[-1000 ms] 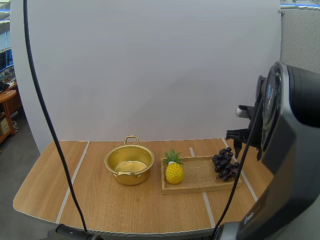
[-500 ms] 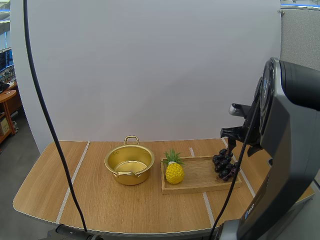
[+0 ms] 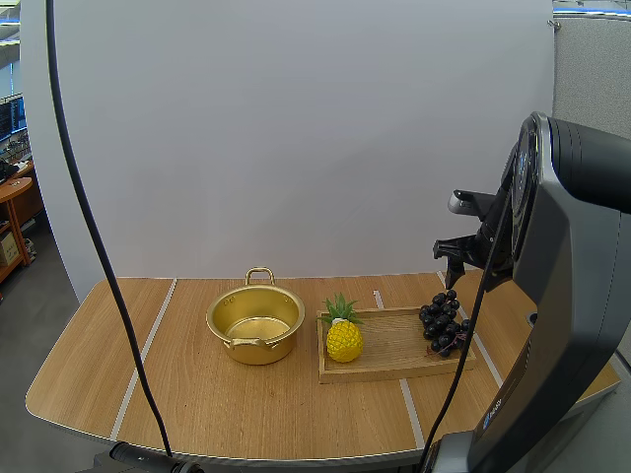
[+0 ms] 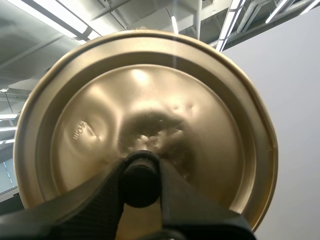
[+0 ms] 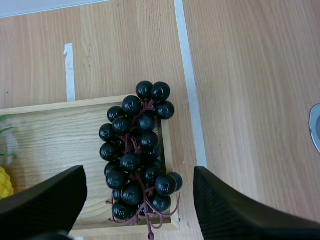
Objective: Open the pot, put the grape inside, and close it
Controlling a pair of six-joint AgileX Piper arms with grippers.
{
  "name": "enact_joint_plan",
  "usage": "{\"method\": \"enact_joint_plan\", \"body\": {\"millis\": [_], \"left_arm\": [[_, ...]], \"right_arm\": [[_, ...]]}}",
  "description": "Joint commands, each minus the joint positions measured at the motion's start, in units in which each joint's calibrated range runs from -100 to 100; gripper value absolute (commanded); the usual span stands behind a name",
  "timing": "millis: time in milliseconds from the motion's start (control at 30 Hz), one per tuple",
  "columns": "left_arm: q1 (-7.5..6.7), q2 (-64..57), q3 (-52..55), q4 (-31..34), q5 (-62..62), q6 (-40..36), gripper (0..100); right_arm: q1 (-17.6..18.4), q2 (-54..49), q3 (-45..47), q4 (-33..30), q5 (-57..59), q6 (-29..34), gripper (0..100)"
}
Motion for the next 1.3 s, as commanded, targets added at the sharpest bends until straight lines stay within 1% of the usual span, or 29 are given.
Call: {"method": "enact_joint_plan", "body": {"millis": [0, 233, 333, 600, 800, 933, 1100, 1267], "left_arm": [[-0.11, -0.27, -0.17, 0.44, -2.03, -0.43, 0], [-0.11, -0.27, -0.17, 0.44, -2.03, -0.43, 0], [-0.11, -0.27, -0.17, 0.44, -2.03, -0.43, 0], [-0.11, -0.27, -0.17, 0.44, -2.03, -0.43, 0], [-0.11, -0.27, -0.17, 0.44, -2.03, -0.43, 0], [-0.11, -0.27, -0.17, 0.44, -2.03, -0.43, 0], [-0.11, -0.27, -0.17, 0.44, -2.03, -0.43, 0], [-0.11, -0.27, -0.17, 0.44, -2.03, -0.43, 0]], "right_arm": [[0.6, 1.92, -0.93, 0.8, 1.14, -1.77, 100], [1.78, 5.95, -1.03, 1.04, 1.82, -1.87, 100], [2.13, 6.56, -1.03, 1.38, 1.67, -3.0, 100], [2.13, 10.22, -1.03, 1.61, -0.08, -4.44, 100], [2.37, 11.24, -1.03, 2.16, -1.39, -5.66, 100], [3.3, 11.24, -1.03, 2.16, -2.19, -6.1, 100], [4.72, 11.92, -1.03, 1.1, -2.95, -6.1, 100], [4.82, 12.84, -1.03, -0.62, -4.97, -6.0, 100]]}}
